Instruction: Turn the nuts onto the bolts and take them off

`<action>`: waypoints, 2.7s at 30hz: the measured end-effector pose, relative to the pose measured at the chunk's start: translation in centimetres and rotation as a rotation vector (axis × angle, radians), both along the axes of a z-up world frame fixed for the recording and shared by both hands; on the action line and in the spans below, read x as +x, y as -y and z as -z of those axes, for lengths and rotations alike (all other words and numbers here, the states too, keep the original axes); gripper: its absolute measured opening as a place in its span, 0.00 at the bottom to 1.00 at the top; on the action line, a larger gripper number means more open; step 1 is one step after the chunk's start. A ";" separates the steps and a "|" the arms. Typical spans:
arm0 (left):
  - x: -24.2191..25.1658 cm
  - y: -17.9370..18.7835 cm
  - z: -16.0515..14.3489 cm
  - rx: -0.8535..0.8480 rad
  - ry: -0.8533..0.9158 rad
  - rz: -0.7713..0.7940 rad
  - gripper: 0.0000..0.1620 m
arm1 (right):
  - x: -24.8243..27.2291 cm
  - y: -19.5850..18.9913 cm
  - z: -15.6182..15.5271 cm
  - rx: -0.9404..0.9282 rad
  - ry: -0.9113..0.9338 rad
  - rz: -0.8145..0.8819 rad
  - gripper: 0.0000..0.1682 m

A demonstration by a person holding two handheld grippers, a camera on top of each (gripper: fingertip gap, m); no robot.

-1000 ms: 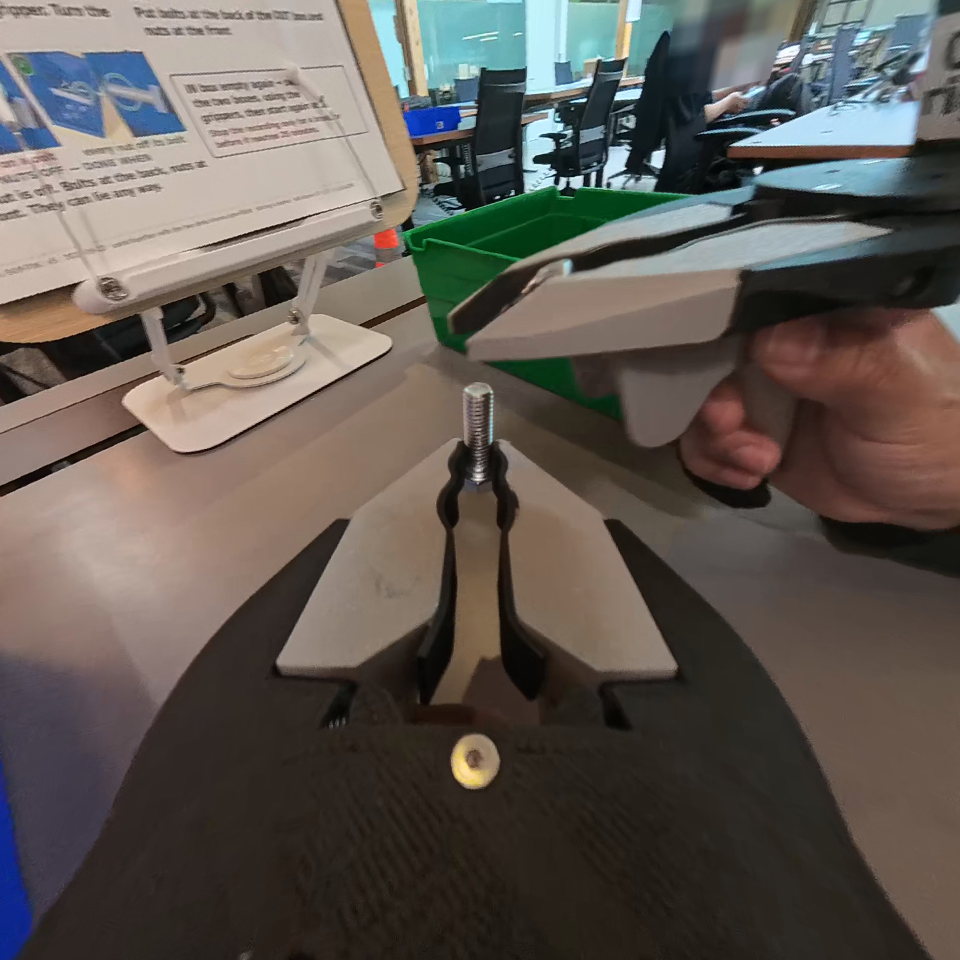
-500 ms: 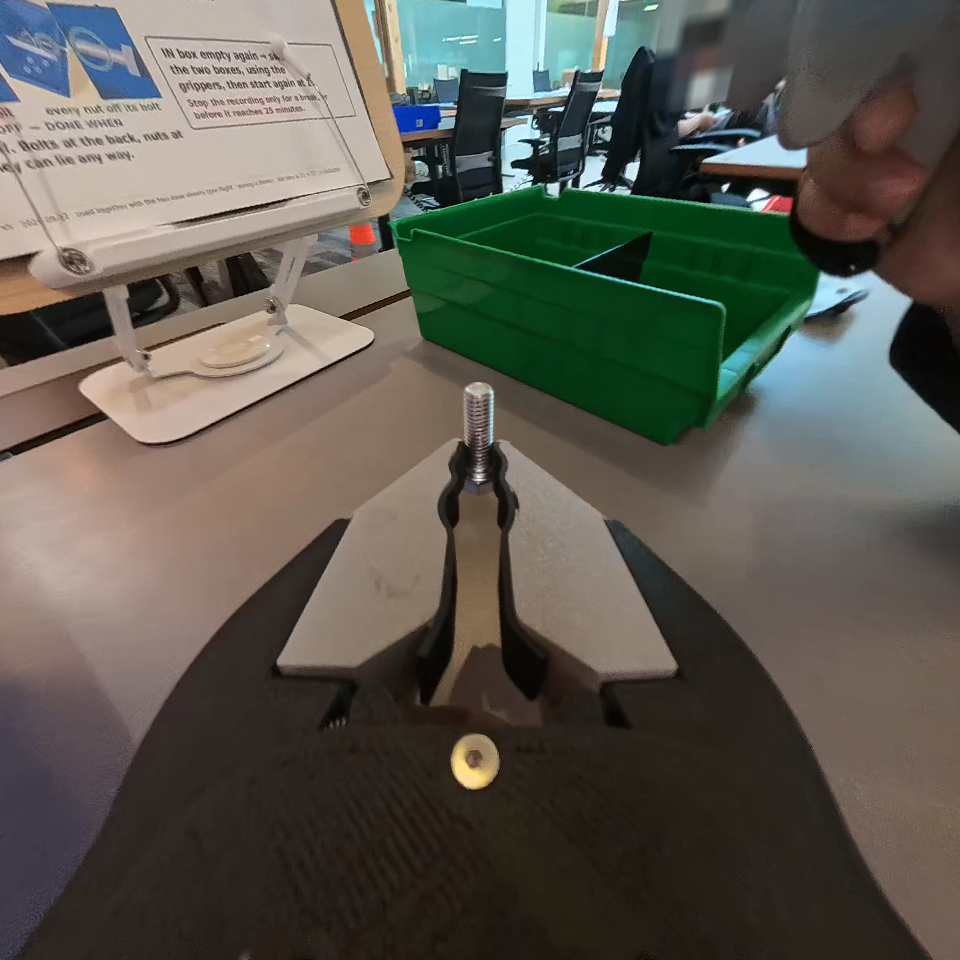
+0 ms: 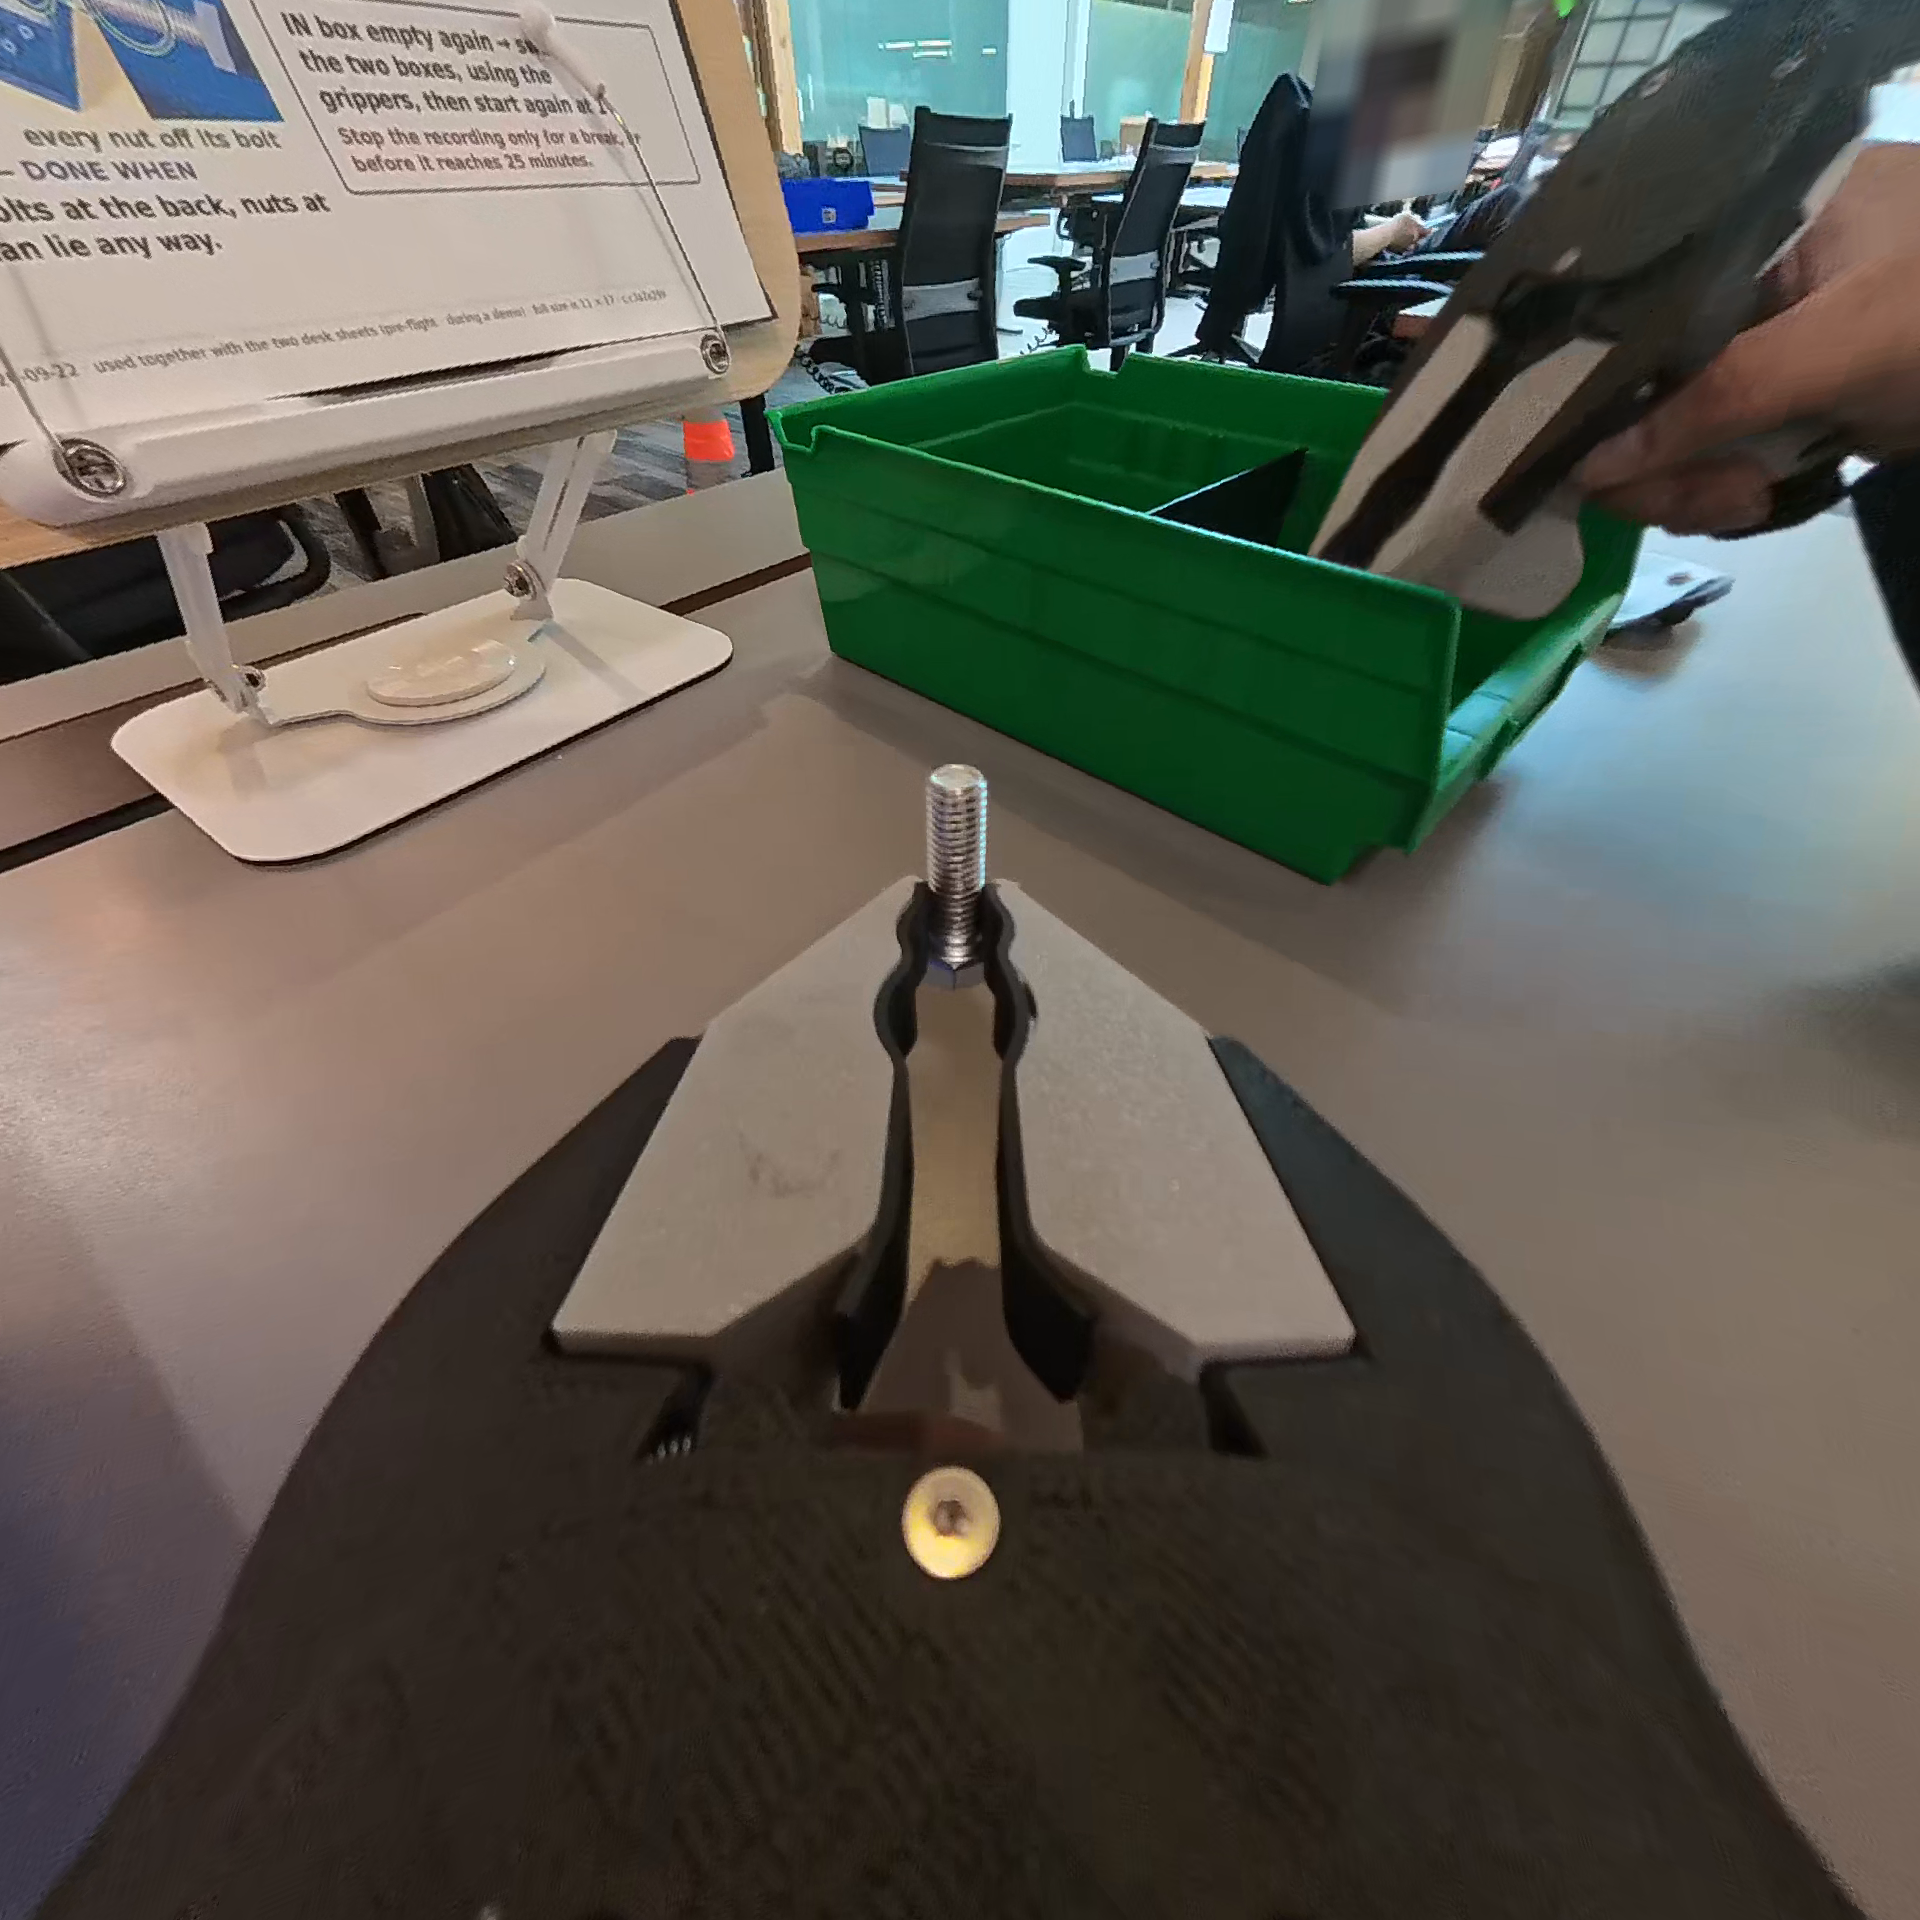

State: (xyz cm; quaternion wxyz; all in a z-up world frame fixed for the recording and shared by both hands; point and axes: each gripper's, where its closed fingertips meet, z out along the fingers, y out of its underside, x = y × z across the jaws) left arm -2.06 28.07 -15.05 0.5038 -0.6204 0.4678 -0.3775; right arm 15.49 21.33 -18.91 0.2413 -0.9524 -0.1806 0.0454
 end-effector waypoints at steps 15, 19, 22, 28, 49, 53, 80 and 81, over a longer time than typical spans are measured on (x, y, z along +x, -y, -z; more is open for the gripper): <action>1.1 4.9 -1.5 -0.228 0.138 0.311 0.04 | -14.0 -3.1 -11.1 0.572 -0.372 -0.293 0.14; 0.7 5.6 -2.9 -0.451 0.250 0.414 0.04 | -17.4 -2.8 -9.2 0.482 -0.434 -0.358 0.15; 0.3 4.7 -3.1 -0.480 0.271 0.383 0.04 | -17.2 -3.2 -8.6 0.468 -0.425 -0.338 0.15; 0.2 4.7 -3.4 -0.489 0.284 0.387 0.04 | -17.6 -3.0 -9.2 0.464 -0.522 -0.345 0.15; 0.5 5.3 -3.0 -0.456 0.252 0.395 0.04 | -19.2 -3.3 -7.8 0.426 -0.549 -0.352 0.07; 0.6 4.8 -2.7 -0.418 0.228 0.354 0.04 | -19.4 -3.6 -7.6 0.435 -0.561 -0.340 0.03; 0.6 4.2 -2.4 -0.296 0.187 0.294 0.04 | -19.6 -4.3 -7.5 0.484 -0.556 -0.301 0.03; 0.5 4.2 -2.7 -0.297 0.205 0.293 0.04 | -19.5 -4.3 -7.9 0.500 -0.564 -0.295 0.03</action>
